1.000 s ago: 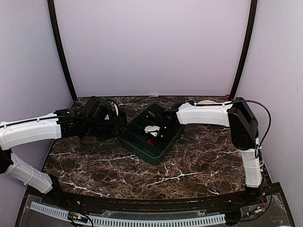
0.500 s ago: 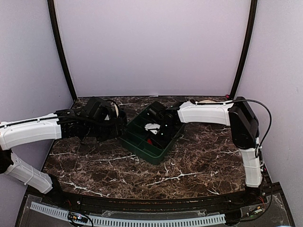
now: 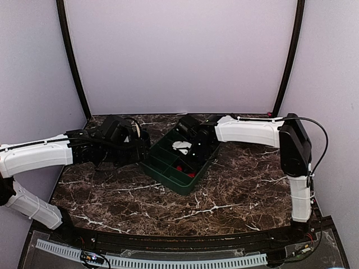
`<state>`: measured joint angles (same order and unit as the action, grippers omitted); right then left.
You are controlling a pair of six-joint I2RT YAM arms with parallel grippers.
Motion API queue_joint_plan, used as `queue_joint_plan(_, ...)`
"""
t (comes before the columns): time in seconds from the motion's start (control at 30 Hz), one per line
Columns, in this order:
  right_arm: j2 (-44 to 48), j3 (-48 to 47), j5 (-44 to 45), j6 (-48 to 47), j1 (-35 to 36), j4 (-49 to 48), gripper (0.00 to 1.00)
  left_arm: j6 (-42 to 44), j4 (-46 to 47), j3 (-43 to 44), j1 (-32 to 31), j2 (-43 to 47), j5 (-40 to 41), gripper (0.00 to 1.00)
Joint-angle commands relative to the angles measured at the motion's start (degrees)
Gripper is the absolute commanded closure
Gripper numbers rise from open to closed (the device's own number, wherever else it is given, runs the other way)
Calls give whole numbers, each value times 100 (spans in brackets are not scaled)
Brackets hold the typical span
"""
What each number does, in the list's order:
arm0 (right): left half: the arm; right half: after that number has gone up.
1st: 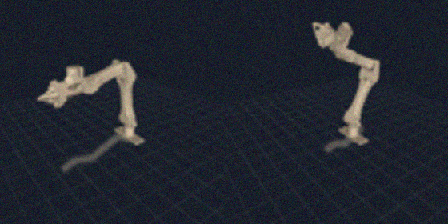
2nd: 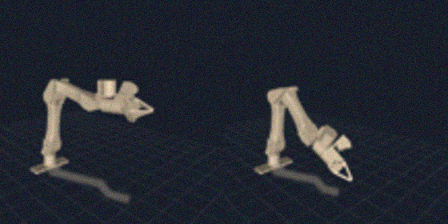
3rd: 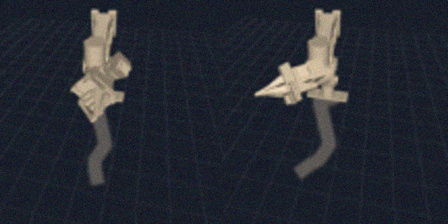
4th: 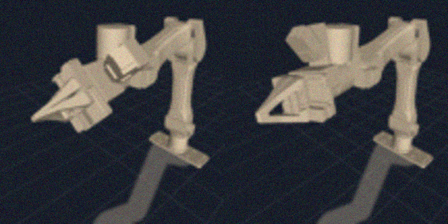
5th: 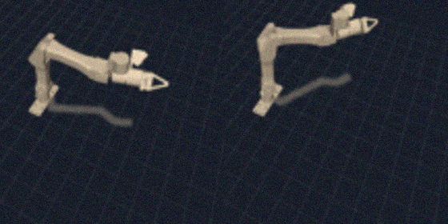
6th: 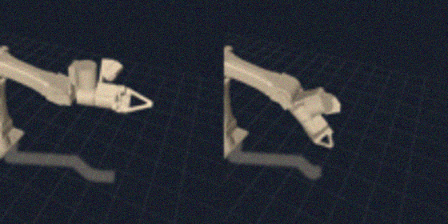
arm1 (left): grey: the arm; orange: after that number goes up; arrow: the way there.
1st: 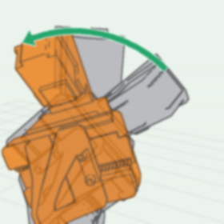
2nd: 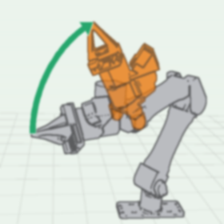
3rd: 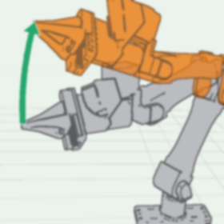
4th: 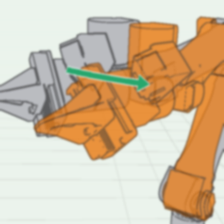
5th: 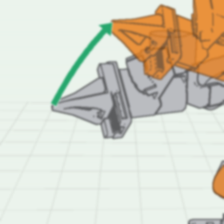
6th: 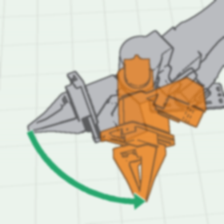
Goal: Roll the socks
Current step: Place the sock at the center of the board, then reset both arms
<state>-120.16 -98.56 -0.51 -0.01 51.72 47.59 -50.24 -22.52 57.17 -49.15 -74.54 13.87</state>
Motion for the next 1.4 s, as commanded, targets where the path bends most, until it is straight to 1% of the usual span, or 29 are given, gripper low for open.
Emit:
queue_joint_plan(0.0, 644, -180, 187, 54, -49, -28, 57, 280, -155, 121, -3, 102, 380, 23)
queue_joint_plan(0.2, 1463, 297, 561, 398, -167, -690, 54, 512, -202, 63, 189, 281, 728, 23)
queue_joint_plan(0.27, 1817, 683, 765, 546, -273, -1039, 52, 600, -114, -40, 383, 426, 776, 23)
queue_joint_plan(0.37, 2413, 1342, 1243, 726, -501, -1608, 46, 729, 124, -314, 794, 671, 707, 22)
queue_joint_plan(0.4, 2604, 1566, 1415, 789, -583, -1781, 44, 767, 192, -388, 911, 738, 723, 8)
queue_joint_plan(0.43, 2784, 1792, 1573, 863, -691, -1959, 42, 829, 243, -466, 1043, 807, 786, 3)
queue_joint_plan(0.47, 3064, 2012, 1687, 946, -814, -2097, 40, 895, 292, -535, 1117, 862, 867, 3)
queue_joint_plan(0.6, 3660, 2816, 2066, 1317, -1388, -2586, 36, 1196, 546, -740, 1342, 890, 1086, 2)
queue_joint_plan(0.67, 3927, 3178, 2236, 1503, -1695, -2836, 36, 1368, 697, -805, 1355, 816, 1193, 2)
queue_joint_plan(0.7, 4059, 3464, 2291, 1579, -1851, -2984, 35, 1450, 777, -826, 1511, 758, 1268, 2)
queue_joint_plan(0.87, 4612, 4325, 2549, 1761, -2436, -3799, 31, 1953, 1444, -983, 1749, 485, 1680, 1)
queue_joint_plan(0.97, 4674, 4622, 2660, 1831, -2711, -4037, 29, 2246, 1952, -1117, 1901, 319, 1922, 1)
queue_joint_plan(1.07, 4434, 4638, 2660, 1831, -2931, -3998, 29, 2677, 2776, -1321, 2020, 112, 1986, 1)
queue_joint_plan(1.13, 4204, 4560, 2632, 2041, -3001, -3903, 24, 3017, 3294, -1415, 2086, -93, 2044, 1)
queue_joint_plan(1.23, 3822, 4298, 2548, 2181, -3018, -3663, 21, 3123, 3349, -1298, 2233, -439, 2264, 1)
queue_joint_plan(1.3, 3659, 4119, 2588, 2242, -3026, -3515, 20, 3219, 3274, -1220, 2349, -602, 2188, 1)
queue_joint_plan(1.37, 3607, 4018, 2604, 2239, -3036, -3422, 20, 3390, 3389, -1231, 2402, -699, 2137, 1)
